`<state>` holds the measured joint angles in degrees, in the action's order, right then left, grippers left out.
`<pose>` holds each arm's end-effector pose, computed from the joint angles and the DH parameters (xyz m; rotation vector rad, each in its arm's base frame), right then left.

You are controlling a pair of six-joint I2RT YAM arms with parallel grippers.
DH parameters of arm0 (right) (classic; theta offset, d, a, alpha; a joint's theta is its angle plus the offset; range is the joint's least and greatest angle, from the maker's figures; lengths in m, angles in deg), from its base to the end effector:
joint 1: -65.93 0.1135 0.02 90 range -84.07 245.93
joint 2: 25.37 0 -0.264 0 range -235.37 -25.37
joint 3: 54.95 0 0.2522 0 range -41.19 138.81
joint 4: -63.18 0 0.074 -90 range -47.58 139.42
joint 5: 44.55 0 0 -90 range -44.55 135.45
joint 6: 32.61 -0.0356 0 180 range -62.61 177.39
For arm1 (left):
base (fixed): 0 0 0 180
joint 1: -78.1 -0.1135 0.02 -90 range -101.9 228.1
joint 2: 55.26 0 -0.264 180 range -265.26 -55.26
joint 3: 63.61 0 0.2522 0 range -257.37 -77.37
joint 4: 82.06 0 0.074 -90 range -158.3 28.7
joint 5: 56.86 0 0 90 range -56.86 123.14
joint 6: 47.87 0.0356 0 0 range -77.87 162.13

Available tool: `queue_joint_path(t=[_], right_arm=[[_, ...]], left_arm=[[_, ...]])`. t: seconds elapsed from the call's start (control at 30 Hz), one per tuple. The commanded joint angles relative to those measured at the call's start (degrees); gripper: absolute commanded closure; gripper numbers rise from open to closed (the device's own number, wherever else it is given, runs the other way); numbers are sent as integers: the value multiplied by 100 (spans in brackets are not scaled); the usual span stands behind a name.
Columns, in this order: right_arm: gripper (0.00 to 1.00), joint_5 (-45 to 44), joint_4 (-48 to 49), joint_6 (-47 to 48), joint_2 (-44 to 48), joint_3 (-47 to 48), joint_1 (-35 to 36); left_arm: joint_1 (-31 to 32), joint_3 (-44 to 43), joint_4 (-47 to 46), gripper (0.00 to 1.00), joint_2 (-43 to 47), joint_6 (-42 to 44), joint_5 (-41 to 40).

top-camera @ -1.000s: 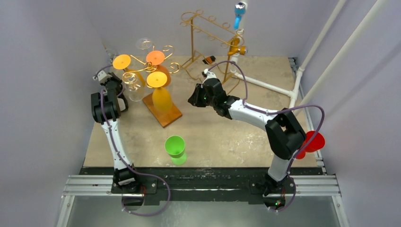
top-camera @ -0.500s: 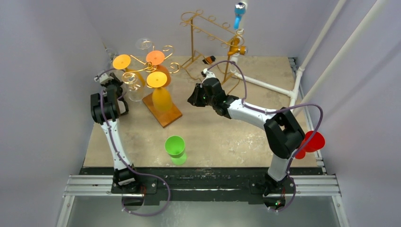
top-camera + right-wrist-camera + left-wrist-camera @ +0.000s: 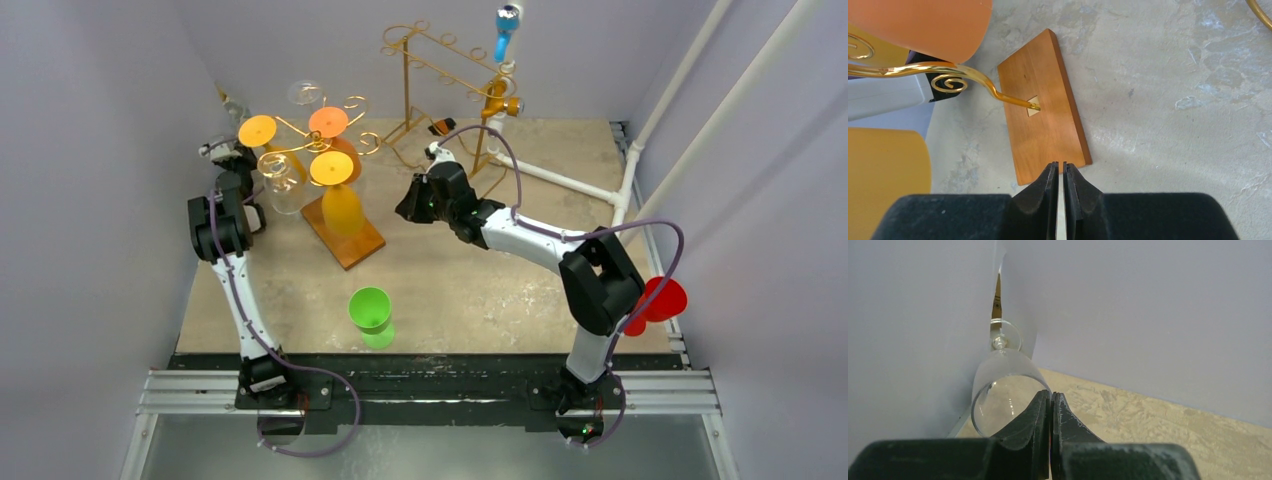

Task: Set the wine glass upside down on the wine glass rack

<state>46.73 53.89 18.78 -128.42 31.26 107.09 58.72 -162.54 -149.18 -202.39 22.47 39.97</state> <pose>0.3152 0.2766 0.2494 -0.0627 2.1461 0.8765 0.4856 0.1663 0.1042 -0.3165 1.2024 -0.0782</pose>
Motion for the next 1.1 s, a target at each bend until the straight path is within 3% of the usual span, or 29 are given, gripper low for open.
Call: queue_joint_path(t=[0.0, 0.3, 0.63, 0.73, 0.83, 0.87, 1.07], right_arm=[[84, 79, 55, -65, -89, 290, -25], [85, 22, 114, -65, -82, 200, -29], [84, 56, 241, -67, 33, 65, -27], [78, 78, 230, -59, 115, 21, -27], [70, -2, 226, 39, 276, -27, -26], [68, -47, 218, 84, 336, -36, -24], [57, -321, 2, 311, 795, -160, -28]], left_arm=[[122, 197, -1355, 100, 230, 120, 1129], [115, 1439, -2098, 100, 528, 221, 843], [-243, 2206, -2076, 100, 972, -557, 1233], [-431, 2521, -1713, 81, 1437, -699, 1479], [-578, 2722, -1030, 42, 1982, -546, 1724], [-637, 2730, -608, 34, 2192, -451, 1758], [-1146, 2575, 1715, 10, 3398, -113, 2068]])
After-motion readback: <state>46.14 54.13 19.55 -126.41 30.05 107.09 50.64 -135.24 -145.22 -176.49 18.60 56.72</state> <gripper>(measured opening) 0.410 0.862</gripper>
